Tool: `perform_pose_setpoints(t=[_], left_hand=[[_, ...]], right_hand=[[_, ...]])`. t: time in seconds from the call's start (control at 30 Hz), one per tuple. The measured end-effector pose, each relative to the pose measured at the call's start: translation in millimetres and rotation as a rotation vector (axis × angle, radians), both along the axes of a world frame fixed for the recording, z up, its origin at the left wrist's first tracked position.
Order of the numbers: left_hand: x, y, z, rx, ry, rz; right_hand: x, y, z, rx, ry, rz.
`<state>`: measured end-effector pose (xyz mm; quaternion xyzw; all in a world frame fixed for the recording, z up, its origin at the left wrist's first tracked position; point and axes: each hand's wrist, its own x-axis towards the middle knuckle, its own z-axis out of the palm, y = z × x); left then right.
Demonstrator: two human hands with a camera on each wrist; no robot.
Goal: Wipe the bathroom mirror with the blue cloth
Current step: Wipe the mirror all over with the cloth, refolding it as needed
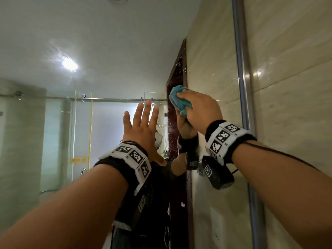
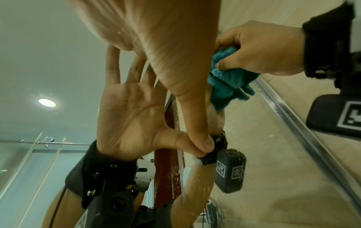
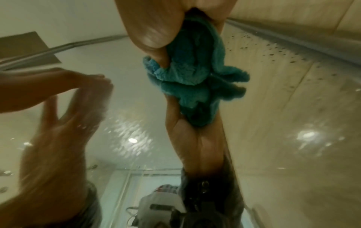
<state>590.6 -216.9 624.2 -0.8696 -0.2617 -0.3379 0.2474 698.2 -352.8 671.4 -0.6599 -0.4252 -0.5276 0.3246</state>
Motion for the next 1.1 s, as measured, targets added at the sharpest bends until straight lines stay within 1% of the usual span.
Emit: perform_pose_setpoints(t=[0.1, 0.17, 0.23, 0.33, 0.4, 0.43, 0.47, 0.5, 0.53, 0.57, 0.6, 0.67, 0.7, 0.77, 0.8, 0.87, 0.9, 0.93, 1.0, 1.07, 1.1], left_hand=[[-8, -4, 7, 0.016, -0.005, -0.030], [-14, -5, 19, 0.054, -0.043, -0.051], [-15, -4, 33, 0.109, -0.029, -0.022], [-4, -6, 53, 0.171, 0.066, 0.025], [3, -9, 63, 0.148, 0.110, 0.047], [4, -10, 65, 0.115, 0.121, 0.048], [6, -10, 67, 0.084, 0.128, 0.045], [6, -10, 69, 0.068, 0.134, 0.041], [6, -10, 68, 0.062, 0.140, 0.037], [6, -9, 68, 0.069, 0.145, 0.037], [6, -8, 68, 0.079, 0.149, 0.039], [5, -7, 68, 0.089, 0.153, 0.043], [5, -8, 68, 0.086, 0.154, 0.044], [7, -9, 68, 0.079, 0.145, 0.045], [8, -10, 68, 0.078, 0.141, 0.045], [8, -10, 67, 0.076, 0.133, 0.045], [7, -10, 67, 0.076, 0.134, 0.045], [7, -10, 67, 0.077, 0.139, 0.045], [6, -9, 67, 0.075, 0.145, 0.040], [6, -9, 66, 0.073, 0.145, 0.032], [6, -9, 66, 0.075, 0.145, 0.031]], right_hand=[[13, -18, 15, 0.157, 0.168, -0.021], [14, -23, 14, 0.208, 0.225, -0.068], [9, -15, 4, 0.112, 0.216, -0.093], [-1, -3, -19, -0.121, 0.084, -0.088], [3, -2, -25, -0.214, 0.019, -0.076], [7, -3, -24, -0.224, 0.007, -0.052], [11, -5, -20, -0.201, 0.006, -0.006], [17, -9, -13, -0.140, 0.047, 0.063], [25, -18, -4, -0.062, 0.116, 0.118], [36, -29, 8, 0.017, 0.181, 0.113], [44, -40, 19, 0.080, 0.258, 0.048], [51, -55, 31, 0.138, 0.362, -0.102], [50, -54, 31, 0.149, 0.362, -0.141], [35, -38, 21, 0.153, 0.303, -0.097], [31, -29, 13, 0.131, 0.225, -0.082], [30, -17, 5, 0.030, 0.063, -0.116], [34, -18, 6, -0.008, 0.021, -0.122], [38, -23, 9, -0.020, 0.038, -0.117], [47, -40, 16, 0.087, 0.160, -0.084], [58, -54, 21, 0.205, 0.255, -0.144], [62, -57, 22, 0.226, 0.283, -0.185]])
